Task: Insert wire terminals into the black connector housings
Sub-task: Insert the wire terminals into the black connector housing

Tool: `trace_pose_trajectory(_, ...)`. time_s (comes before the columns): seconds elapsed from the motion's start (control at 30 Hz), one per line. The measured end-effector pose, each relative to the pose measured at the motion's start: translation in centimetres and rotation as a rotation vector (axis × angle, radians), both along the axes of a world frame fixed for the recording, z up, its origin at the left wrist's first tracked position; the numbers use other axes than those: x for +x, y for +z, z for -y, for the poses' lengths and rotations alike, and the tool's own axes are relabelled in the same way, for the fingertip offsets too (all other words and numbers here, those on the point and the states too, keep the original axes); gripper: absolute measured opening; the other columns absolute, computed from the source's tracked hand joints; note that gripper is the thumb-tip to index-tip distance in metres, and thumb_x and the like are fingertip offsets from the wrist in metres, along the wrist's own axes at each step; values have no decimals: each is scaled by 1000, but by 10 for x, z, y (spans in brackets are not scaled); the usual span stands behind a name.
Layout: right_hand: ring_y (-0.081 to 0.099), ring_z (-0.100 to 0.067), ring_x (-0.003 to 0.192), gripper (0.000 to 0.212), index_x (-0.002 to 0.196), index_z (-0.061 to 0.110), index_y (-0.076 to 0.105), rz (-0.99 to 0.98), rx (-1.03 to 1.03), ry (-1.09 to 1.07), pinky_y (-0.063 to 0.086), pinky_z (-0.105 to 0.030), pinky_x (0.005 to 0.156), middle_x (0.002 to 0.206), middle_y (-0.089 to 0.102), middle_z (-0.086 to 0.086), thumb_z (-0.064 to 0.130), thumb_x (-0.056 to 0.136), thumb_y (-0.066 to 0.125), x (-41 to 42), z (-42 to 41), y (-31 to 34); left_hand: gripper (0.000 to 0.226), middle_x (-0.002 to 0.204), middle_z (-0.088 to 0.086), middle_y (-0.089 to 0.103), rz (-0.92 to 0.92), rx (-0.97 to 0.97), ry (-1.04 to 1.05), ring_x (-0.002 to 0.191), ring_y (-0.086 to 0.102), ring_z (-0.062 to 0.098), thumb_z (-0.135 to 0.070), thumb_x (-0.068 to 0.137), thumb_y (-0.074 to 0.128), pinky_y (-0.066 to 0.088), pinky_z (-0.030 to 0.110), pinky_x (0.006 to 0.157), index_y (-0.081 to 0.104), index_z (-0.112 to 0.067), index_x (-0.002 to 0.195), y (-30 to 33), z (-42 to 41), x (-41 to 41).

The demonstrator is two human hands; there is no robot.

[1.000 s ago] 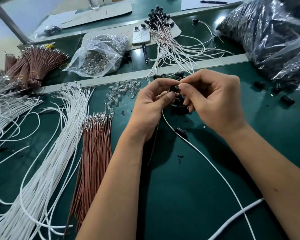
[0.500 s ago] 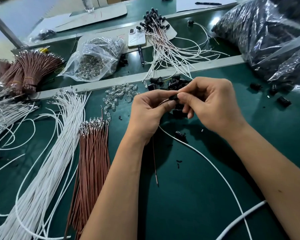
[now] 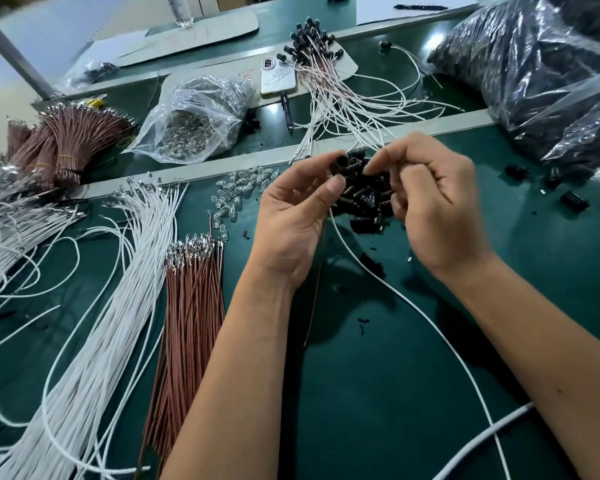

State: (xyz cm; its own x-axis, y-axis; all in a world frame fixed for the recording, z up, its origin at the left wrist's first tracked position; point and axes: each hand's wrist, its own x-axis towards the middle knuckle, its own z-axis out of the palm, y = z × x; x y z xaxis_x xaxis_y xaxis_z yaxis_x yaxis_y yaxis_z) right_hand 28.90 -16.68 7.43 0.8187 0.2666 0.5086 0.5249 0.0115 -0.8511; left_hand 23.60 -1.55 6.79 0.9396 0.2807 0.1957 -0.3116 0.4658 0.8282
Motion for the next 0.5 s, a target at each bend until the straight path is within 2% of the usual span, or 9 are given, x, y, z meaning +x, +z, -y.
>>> trace_pose_trajectory(0.07, 48, -17, 67, 29, 110, 7, 74, 123, -53, -5, 41, -34, 61, 87, 55, 4, 7, 102, 47, -6, 0, 4, 29, 92, 2, 75, 19, 18, -37, 89, 67, 12, 11, 80, 66, 52, 23, 85, 80, -12, 92, 0, 0, -1)
trace_pose_trajectory(0.13, 52, -19, 73, 25, 121, 5, 72, 255, -119, -37, 46, -30, 63, 94, 55, -9, 19, 103, 63, -11, -1, 8, 31, 95, 6, 73, 24, 42, -65, 95, 63, 19, 12, 82, 63, 49, 31, 94, 78, -11, 98, -1, 0, -1)
trace_pose_trajectory(0.23, 56, -19, 74, 27, 116, 3, 75, 333, -133, -86, 51, -31, 61, 94, 57, -8, 18, 93, 80, -14, -2, 9, 34, 97, 7, 72, 27, 61, -66, 95, 62, 20, 10, 80, 64, 49, 34, 93, 80, -14, 96, -2, 1, -1)
trace_pose_trajectory(0.3, 56, -18, 72, 23, 110, 2, 77, 364, -129, -109, 51, -30, 61, 90, 58, -9, 14, 91, 82, -14, -3, 8, 31, 95, 5, 72, 42, 91, -57, 93, 63, 19, 8, 78, 69, 51, 32, 91, 80, -16, 93, -3, 0, -1)
trace_pose_trajectory(0.4, 55, -13, 72, 15, 102, 1, 78, 382, -127, -121, 48, -22, 65, 85, 59, -9, 8, 89, 83, -13, -3, 7, 31, 92, 6, 71, 45, 161, -6, 93, 62, 22, 11, 75, 72, 49, 36, 93, 77, -17, 89, -3, -1, -1)
trace_pose_trajectory(0.5, 55, -9, 72, 12, 100, 1, 78, 382, -141, -109, 46, -18, 67, 85, 59, -7, 6, 90, 82, -13, -3, 7, 33, 91, 3, 72, 36, 202, 21, 90, 64, 19, 5, 72, 79, 51, 34, 87, 73, -17, 95, -2, -5, -2)
